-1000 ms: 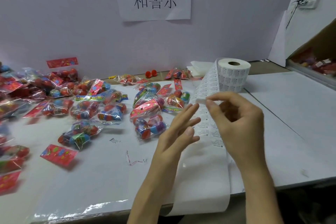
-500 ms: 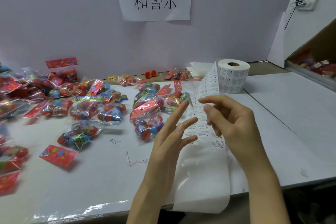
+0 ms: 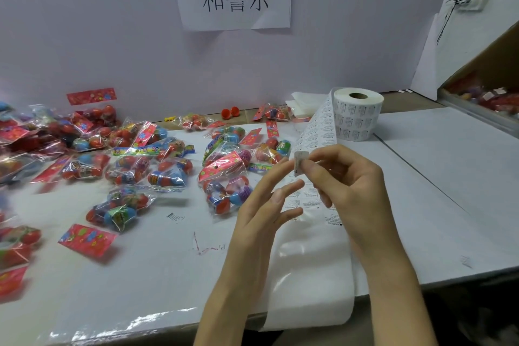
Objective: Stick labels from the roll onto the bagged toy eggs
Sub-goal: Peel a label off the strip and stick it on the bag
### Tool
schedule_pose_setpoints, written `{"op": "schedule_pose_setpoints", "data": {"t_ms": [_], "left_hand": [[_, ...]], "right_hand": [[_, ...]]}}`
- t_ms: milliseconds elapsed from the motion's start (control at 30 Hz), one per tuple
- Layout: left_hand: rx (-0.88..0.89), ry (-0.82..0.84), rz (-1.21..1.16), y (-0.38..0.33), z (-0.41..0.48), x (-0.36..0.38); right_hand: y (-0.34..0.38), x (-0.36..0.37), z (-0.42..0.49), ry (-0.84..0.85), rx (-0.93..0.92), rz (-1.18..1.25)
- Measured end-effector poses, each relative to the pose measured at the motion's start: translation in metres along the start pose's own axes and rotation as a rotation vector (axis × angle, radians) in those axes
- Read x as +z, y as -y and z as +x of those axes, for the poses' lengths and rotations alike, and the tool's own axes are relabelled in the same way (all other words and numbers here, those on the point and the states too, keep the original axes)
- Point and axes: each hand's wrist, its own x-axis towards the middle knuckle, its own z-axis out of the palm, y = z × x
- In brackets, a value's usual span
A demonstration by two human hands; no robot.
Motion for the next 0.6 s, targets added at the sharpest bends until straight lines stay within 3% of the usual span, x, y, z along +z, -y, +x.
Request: {"op": "schedule_pose_setpoints", "data": {"t_ms": [167,267,400,500,600], "left_hand": [[-0.004,-0.026,0.082,0.006,0.0,-0.001],[0.016,-0.069,0.122,0.007,0.001,-0.001],[0.168,-0.318,0.164,0.008,-0.003,-0.004],[0.199,-0.553,0.403,0.008,-0.006,-0.019],[0.028,-0.624,0.883,0.003,-0.004,-0.041]], "right_hand": [[0.001,-0.001,-0.001,-0.008,-0.046,-0.006],[0.004,0.0,-0.003,-0.044,-0.033,0.133],[0.004,0.004,-0.001,-0.04,0.006,0.132],[-0.007,0.015,0.0,0.029,0.094,-0.042],[-0.022,0.032,-0.003,0.121,0.168,-0.273]]}}
